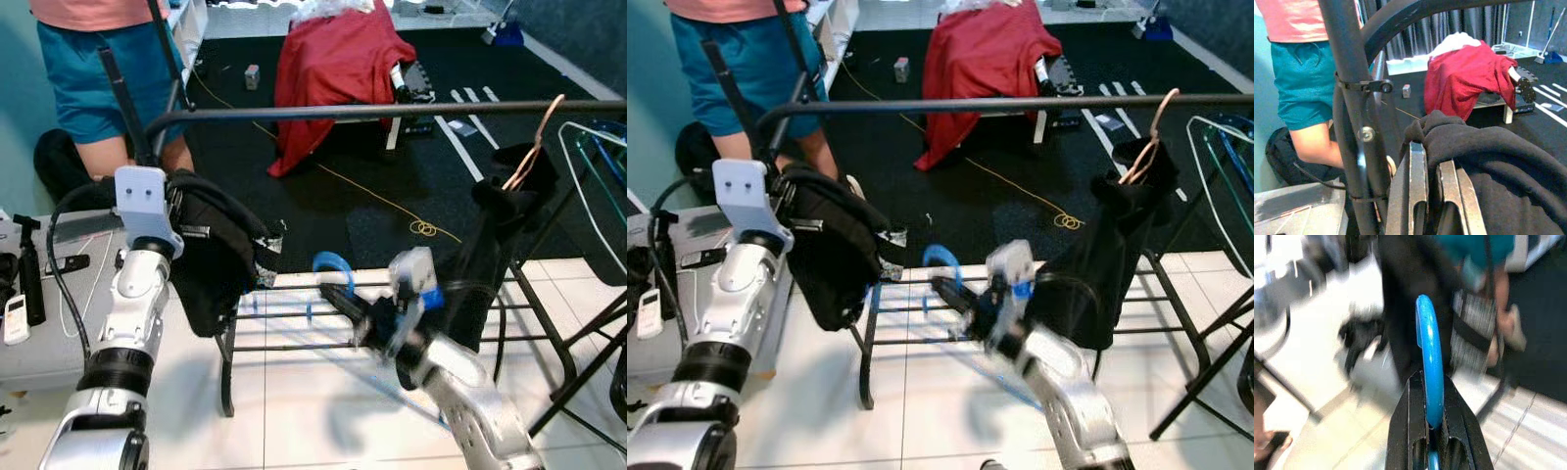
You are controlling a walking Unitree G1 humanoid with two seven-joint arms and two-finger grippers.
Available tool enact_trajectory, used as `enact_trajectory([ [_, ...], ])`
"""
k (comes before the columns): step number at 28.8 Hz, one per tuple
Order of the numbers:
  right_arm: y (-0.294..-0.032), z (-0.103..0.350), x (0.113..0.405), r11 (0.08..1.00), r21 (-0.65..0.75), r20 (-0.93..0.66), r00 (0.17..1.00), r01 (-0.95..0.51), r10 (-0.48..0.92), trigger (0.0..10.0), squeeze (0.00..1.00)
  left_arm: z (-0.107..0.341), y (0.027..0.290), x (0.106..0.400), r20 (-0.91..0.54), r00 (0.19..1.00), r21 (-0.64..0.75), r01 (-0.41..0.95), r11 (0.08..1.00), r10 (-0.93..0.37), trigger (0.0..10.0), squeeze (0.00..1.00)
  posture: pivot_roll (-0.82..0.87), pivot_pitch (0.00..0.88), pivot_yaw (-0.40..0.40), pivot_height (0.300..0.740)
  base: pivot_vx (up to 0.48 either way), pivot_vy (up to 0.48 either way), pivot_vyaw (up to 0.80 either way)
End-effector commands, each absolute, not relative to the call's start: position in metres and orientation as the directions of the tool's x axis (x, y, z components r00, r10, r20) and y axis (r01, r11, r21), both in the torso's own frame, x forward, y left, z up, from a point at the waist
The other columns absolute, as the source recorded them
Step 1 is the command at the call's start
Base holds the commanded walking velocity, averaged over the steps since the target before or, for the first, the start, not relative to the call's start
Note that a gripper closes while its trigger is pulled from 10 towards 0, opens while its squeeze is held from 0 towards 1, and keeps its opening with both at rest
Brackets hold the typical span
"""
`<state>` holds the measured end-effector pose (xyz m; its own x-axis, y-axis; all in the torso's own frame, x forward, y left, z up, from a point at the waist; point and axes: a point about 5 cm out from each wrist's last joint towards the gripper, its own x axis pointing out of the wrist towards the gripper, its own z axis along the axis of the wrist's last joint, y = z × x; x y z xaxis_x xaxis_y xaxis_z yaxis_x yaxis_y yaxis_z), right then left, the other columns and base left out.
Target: Hang hanger
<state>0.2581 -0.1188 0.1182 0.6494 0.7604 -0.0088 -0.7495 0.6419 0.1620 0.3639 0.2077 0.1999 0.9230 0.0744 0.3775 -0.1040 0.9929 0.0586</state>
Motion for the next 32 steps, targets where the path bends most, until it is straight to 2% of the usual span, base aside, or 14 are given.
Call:
enact_trajectory([
  [1,-0.116,0.117,0.257,0.636,0.149,-0.03,0.64,-0.757,0.768,10.0,0.0,0.211,0.209,0.366,0.409,0.91,0.064,-0.102,0.993,0.068,0.0,0.0,-0.11,0.123,0.031,0.74,0.0,0.0,0.0],
  [5,-0.139,0.096,0.26,0.786,0.066,-0.165,0.77,-0.615,0.616,10.0,0.0,0.222,0.2,0.369,0.427,0.903,0.061,0.029,0.998,-0.052,0.0,0.0,-0.11,0.13,0.027,0.74,0.0,0.0,0.0],
  [9,-0.163,0.06,0.251,0.873,0.031,-0.39,0.799,-0.486,0.459,10.0,0.0,0.232,0.201,0.369,0.449,0.88,0.011,0.167,0.986,-0.154,0.0,0.0,-0.1,0.138,0.039,0.74,0.0,0.0,0.0],
  [12,-0.169,0.057,0.252,0.904,0.026,-0.378,0.833,-0.426,0.404,10.0,0.0,0.236,0.2,0.369,0.464,0.864,-0.061,0.25,0.966,-0.194,0.0,0.0,-0.11,0.138,0.043,0.74,0.0,0.0,0.0],
  [13,-0.171,0.059,0.254,0.924,0.02,-0.34,0.866,-0.383,0.366,10.0,0.0,0.24,0.196,0.365,0.503,0.825,-0.136,0.37,0.919,-0.258,0.0,0.0,-0.1,0.14,0.046,0.74,0.0,0.0,0.0],
  [16,-0.172,0.061,0.255,0.934,0.016,-0.316,0.885,-0.357,0.343,10.0,0.0,0.243,0.193,0.363,0.539,0.787,-0.177,0.455,0.873,-0.301,0.0,0.0,-0.11,0.141,0.047,0.74,0.0,0.0,0.0],
  [17,-0.168,0.063,0.255,0.936,0.024,-0.287,0.894,-0.352,0.344,10.0,0.0,0.243,0.183,0.354,0.557,0.711,-0.154,0.596,0.788,-0.429,0.0,0.0,-0.11,0.139,0.047,0.74,0.0,0.0,0.0],
  [18,-0.168,0.063,0.255,0.936,0.024,-0.287,0.894,-0.352,0.344,10.0,0.0,0.243,0.183,0.354,0.557,0.711,-0.154,0.596,0.788,-0.429,0.0,0.0,-0.11,0.139,0.047,0.74,0.0,0.0,0.0],
  [19,-0.163,0.064,0.254,0.934,0.031,-0.273,0.896,-0.356,0.351,10.0,0.0,0.241,0.173,0.347,0.554,0.645,-0.12,0.688,0.716,-0.527,0.0,0.0,-0.1,0.139,0.046,0.74,0.0,0.0,0.0],
  [20,-0.163,0.064,0.254,0.934,0.031,-0.273,0.896,-0.356,0.351,10.0,0.0,0.241,0.173,0.347,0.554,0.645,-0.12,0.688,0.716,-0.527,0.0,0.0,-0.1,0.139,0.046,0.74,0.0,0.0,0.0],
  [21,-0.157,0.063,0.252,0.93,0.04,-0.264,0.894,-0.364,0.362,10.0,0.0,0.238,0.167,0.342,0.544,0.6,-0.105,0.742,0.662,-0.587,0.0,0.0,-0.1,0.139,0.047,0.74,0.0,0.0,0.0],
  [22,-0.152,0.062,0.25,0.927,0.047,-0.26,0.892,-0.371,0.37,10.0,0.0,0.236,0.164,0.34,0.538,0.576,-0.097,0.767,0.634,-0.616,0.0,0.0,-0.1,0.135,0.048,0.74,0.0,0.0,0.0],
  [28,-0.146,0.059,0.245,0.923,0.053,-0.265,0.886,-0.382,0.382,10.0,0.0,0.236,0.165,0.34,0.544,0.561,-0.099,0.781,0.616,-0.624,0.0,0.0,-0.1,0.133,0.048,0.74,0.0,0.0,0.0],
  [32,-0.146,0.058,0.245,0.925,0.049,-0.263,0.889,-0.376,0.375,10.0,0.0,0.236,0.163,0.331,0.55,0.48,-0.139,0.859,0.492,-0.683,0.0,0.0,-0.1,0.129,0.049,0.74,0.0,0.0,0.0],
])
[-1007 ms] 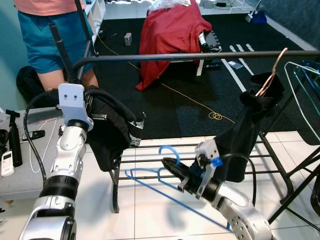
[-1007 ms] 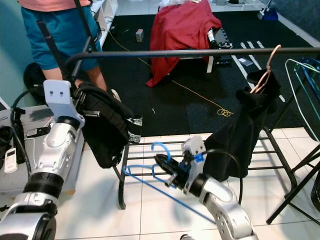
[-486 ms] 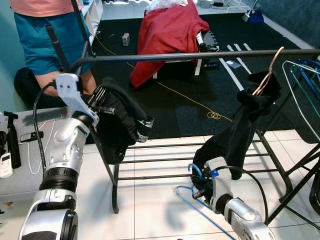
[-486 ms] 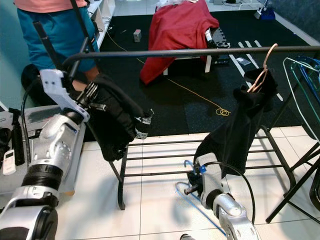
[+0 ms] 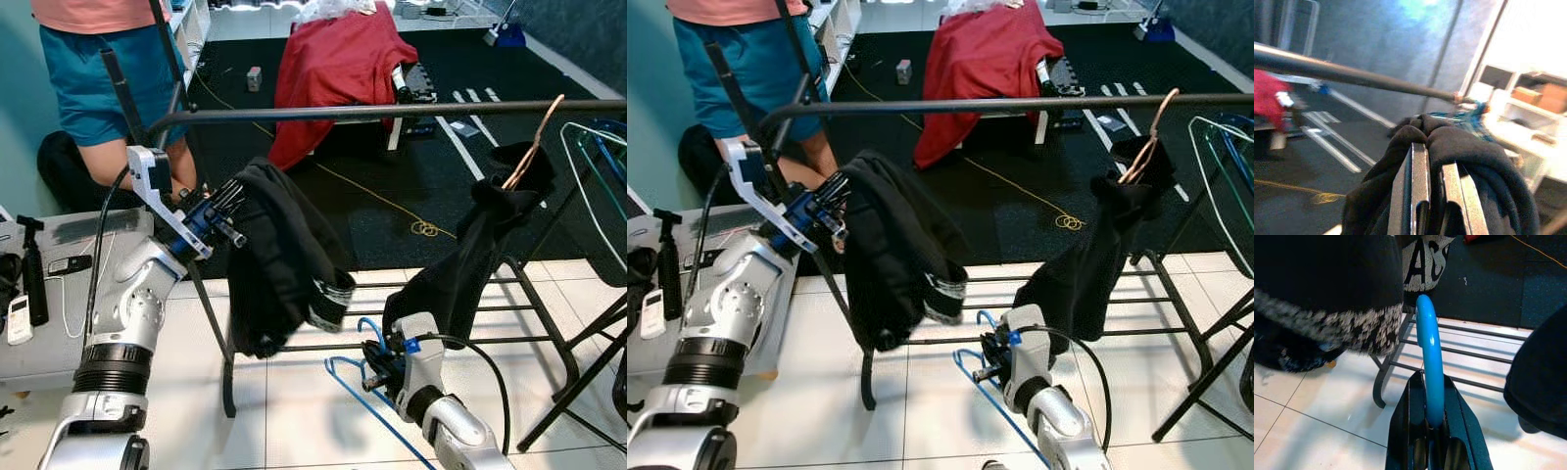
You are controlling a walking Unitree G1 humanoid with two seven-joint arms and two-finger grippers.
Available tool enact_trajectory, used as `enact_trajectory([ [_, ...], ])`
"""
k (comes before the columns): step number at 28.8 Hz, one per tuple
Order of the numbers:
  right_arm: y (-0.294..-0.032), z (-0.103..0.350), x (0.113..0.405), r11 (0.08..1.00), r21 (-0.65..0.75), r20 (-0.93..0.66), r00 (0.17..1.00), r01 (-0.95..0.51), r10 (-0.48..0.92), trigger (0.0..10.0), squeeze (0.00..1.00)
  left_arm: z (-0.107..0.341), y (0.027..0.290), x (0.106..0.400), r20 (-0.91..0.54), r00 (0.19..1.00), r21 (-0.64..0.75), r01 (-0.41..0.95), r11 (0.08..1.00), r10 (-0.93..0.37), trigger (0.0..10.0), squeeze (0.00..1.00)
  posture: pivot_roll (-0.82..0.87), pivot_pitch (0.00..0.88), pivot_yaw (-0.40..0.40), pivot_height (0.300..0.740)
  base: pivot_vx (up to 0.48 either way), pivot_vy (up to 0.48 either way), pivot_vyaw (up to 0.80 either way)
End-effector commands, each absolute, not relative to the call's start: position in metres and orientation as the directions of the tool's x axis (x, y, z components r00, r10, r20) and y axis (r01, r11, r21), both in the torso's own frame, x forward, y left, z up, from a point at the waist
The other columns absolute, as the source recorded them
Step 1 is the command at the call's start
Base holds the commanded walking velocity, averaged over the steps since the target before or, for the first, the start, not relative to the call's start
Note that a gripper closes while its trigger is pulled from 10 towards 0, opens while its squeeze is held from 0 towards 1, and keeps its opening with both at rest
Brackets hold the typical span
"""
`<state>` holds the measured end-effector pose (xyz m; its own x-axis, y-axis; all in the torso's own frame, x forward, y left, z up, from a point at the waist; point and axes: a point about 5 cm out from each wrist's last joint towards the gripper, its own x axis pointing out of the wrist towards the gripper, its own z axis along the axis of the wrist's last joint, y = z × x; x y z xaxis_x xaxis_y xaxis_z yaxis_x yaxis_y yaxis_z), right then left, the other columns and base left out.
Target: Hang hanger
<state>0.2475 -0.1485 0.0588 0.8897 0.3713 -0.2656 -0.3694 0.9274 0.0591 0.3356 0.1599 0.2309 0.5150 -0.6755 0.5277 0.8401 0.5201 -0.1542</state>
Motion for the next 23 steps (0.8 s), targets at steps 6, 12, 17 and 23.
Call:
enact_trajectory([
  [6,-0.147,0.058,0.246,0.931,0.038,-0.261,0.896,-0.363,0.36,10.0,0.0,0.23,0.16,0.323,0.512,0.414,-0.168,0.908,0.385,-0.753,0.0,0.0,-0.1,0.129,0.049,0.74,0.0,0.0,0.0],
  [12,-0.152,0.056,0.247,0.946,0.017,-0.263,0.911,-0.324,0.316,10.0,0.0,0.219,0.157,0.312,0.445,0.349,-0.196,0.937,0.291,-0.825,0.0,0.0,-0.1,0.125,0.047,0.74,0.0,0.0,0.0],
  [17,-0.153,0.069,0.257,0.959,0.145,-0.158,0.951,-0.245,0.267,10.0,0.0,0.182,0.169,0.329,0.166,0.633,-0.186,0.773,0.606,-0.756,0.9,0.0,-0.11,0.114,0.062,0.74,0.0,0.0,0.0],
  [23,-0.163,0.081,0.277,0.969,0.21,-0.114,0.981,-0.132,0.158,10.0,0.0,0.125,0.213,0.34,-0.111,0.965,-0.168,0.218,0.961,-0.239,10.0,0.0,-0.11,0.106,0.058,0.74,0.0,0.0,0.0],
])
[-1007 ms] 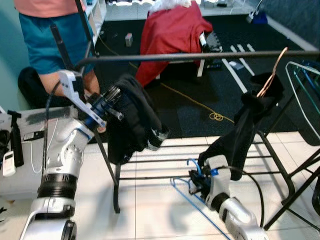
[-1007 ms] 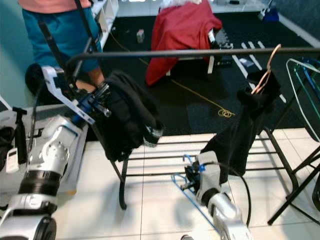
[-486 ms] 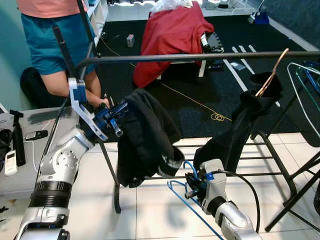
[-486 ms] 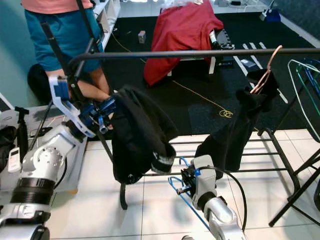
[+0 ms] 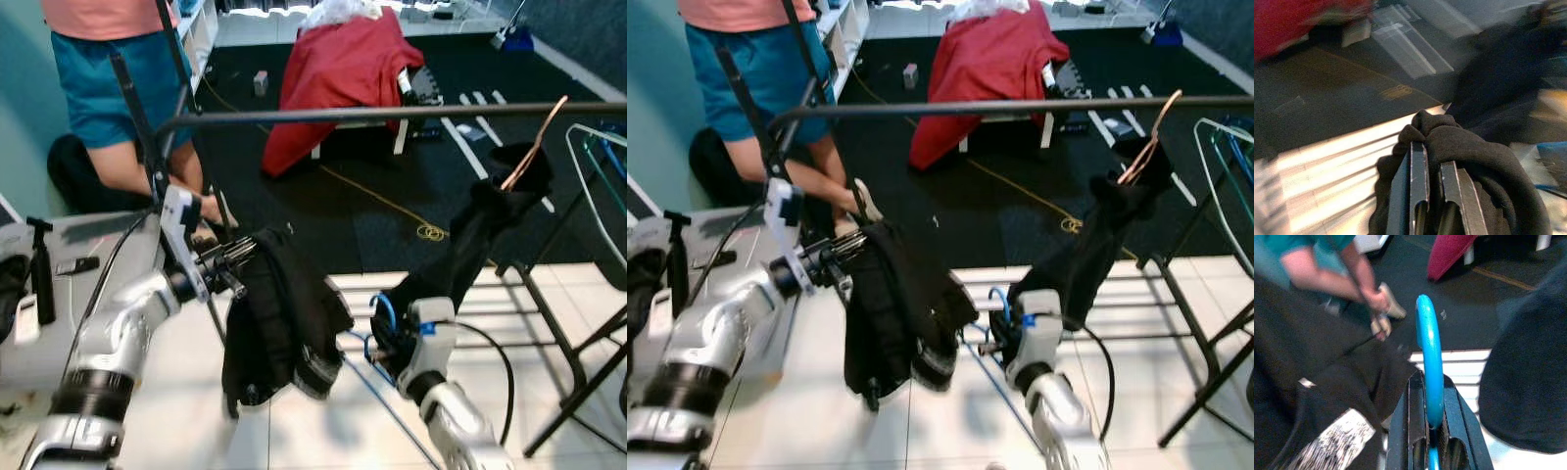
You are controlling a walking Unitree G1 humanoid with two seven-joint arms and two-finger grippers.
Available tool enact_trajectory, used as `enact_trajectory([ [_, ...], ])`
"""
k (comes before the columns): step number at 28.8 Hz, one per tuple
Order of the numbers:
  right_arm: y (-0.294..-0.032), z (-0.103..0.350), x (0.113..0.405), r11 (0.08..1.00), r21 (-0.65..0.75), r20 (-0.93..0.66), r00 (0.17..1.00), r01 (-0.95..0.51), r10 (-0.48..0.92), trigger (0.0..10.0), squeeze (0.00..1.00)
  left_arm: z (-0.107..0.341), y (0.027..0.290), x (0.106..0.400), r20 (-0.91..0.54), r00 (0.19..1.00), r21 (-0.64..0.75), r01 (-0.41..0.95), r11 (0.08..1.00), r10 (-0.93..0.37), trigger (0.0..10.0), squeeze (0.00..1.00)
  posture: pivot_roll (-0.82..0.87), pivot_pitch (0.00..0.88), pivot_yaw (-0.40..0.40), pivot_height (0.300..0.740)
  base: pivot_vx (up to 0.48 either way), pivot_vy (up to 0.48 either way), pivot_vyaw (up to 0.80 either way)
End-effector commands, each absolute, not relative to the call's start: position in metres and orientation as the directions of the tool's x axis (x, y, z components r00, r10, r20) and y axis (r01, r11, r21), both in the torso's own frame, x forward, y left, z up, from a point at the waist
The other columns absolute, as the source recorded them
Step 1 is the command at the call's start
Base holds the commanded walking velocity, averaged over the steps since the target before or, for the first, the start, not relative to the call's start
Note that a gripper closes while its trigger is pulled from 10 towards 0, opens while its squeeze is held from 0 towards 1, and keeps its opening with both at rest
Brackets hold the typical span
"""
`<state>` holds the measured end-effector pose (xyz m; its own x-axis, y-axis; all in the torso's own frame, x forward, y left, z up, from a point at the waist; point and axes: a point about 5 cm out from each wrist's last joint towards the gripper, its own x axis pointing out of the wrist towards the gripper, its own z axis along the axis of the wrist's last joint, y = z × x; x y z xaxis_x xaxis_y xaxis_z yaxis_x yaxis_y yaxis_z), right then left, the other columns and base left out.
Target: Hang hanger
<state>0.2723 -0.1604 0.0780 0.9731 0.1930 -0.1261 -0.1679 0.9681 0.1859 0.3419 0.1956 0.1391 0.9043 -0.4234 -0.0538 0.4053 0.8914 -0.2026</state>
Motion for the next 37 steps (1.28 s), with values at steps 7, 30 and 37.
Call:
enact_trajectory([
  [7,-0.154,0.118,0.301,0.949,0.215,0.046,0.973,-0.232,0.228,10.0,0.0,0.093,0.231,0.312,-0.18,0.983,-0.083,-0.037,0.996,0.021,10.0,0.0,-0.1,0.107,0.029,0.74,0.0,0.0,0.0],
  [30,-0.142,0.227,0.357,0.893,-0.07,0.292,0.846,-0.445,0.445,10.0,0.0,0.115,0.182,0.321,-0.04,0.999,-0.01,0.037,0.999,-0.037,10.0,0.0,-0.1,0.151,0.022,0.74,0.0,0.0,0.0],
  [37,-0.158,0.25,0.368,0.935,-0.1,0.347,0.869,-0.341,0.354,10.0,0.0,0.129,0.167,0.322,0.037,0.994,-0.006,0.105,0.994,-0.105,10.0,0.0,-0.09,0.16,0.013,0.74,0.355,0.0,0.0],
])
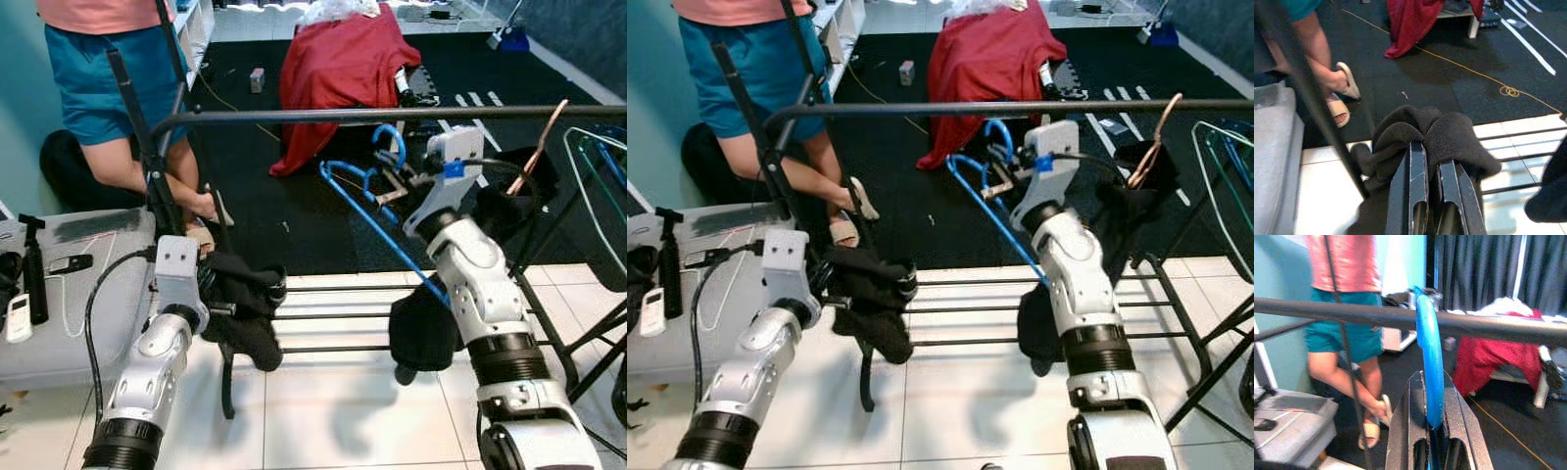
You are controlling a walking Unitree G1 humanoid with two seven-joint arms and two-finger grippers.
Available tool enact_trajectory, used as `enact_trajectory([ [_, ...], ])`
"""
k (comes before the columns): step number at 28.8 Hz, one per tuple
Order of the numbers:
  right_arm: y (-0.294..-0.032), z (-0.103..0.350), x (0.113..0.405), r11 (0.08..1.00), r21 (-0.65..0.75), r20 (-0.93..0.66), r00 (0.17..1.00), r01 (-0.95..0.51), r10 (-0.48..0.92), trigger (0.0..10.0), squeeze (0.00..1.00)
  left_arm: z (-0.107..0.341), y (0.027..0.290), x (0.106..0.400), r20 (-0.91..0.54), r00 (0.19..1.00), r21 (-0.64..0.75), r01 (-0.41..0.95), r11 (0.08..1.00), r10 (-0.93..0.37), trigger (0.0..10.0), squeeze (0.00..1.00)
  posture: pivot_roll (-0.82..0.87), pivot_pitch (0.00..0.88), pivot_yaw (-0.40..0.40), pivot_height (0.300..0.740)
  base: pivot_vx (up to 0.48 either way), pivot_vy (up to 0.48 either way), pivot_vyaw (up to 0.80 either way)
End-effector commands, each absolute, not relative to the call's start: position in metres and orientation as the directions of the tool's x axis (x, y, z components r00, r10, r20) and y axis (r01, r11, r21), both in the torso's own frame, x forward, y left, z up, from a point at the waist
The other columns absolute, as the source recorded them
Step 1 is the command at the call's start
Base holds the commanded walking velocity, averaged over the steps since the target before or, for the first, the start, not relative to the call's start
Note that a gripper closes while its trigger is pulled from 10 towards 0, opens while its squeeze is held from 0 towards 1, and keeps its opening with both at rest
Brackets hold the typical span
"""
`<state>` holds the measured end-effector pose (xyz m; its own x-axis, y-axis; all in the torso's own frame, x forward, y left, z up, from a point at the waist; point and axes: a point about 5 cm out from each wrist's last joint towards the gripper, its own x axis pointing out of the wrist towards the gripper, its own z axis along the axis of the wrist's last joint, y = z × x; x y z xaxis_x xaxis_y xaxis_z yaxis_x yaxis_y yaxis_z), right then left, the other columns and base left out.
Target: Hang hanger
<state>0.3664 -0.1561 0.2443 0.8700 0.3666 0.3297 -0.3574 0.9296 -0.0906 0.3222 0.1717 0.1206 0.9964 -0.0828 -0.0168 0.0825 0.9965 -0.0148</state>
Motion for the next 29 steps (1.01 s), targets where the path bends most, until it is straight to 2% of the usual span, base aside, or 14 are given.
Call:
enact_trajectory([
  [1,-0.158,0.25,0.368,0.935,-0.1,0.347,0.869,-0.341,0.354,10.0,0.0,0.129,0.167,0.322,0.037,0.994,-0.006,0.105,0.994,-0.105,10.0,0.0,-0.09,0.16,0.013,0.74,0.405,0.0,0.0],
  [3,-0.159,0.251,0.368,0.936,-0.083,0.353,0.869,-0.341,0.347,10.0,0.0,0.129,0.162,0.321,0.044,0.992,-0.004,0.122,0.992,-0.122,10.0,0.0,-0.09,0.16,0.013,0.74,0.409,0.0,0.0],
  [8,-0.159,0.252,0.367,0.935,-0.072,0.363,0.864,-0.348,0.349,10.0,0.0,0.128,0.156,0.32,0.045,0.989,-0.008,0.14,0.99,-0.14,10.0,0.0,-0.1,0.161,0.013,0.74,0.412,0.0,-0.73],
  [15,-0.159,0.254,0.367,0.93,-0.078,0.374,0.854,-0.359,0.361,10.0,0.0,0.128,0.153,0.321,0.047,0.988,-0.011,0.146,0.989,-0.146,10.0,0.0,-0.1,0.161,0.013,0.74,0.411,0.0,0.0],
  [29,-0.147,0.251,0.368,0.916,-0.069,0.375,0.84,-0.396,0.391,10.0,0.0,0.125,0.15,0.313,0.059,0.983,-0.019,0.175,0.984,-0.173,10.0,0.0,-0.1,0.15,0.007,0.74,0.0,0.0,0.0],
])
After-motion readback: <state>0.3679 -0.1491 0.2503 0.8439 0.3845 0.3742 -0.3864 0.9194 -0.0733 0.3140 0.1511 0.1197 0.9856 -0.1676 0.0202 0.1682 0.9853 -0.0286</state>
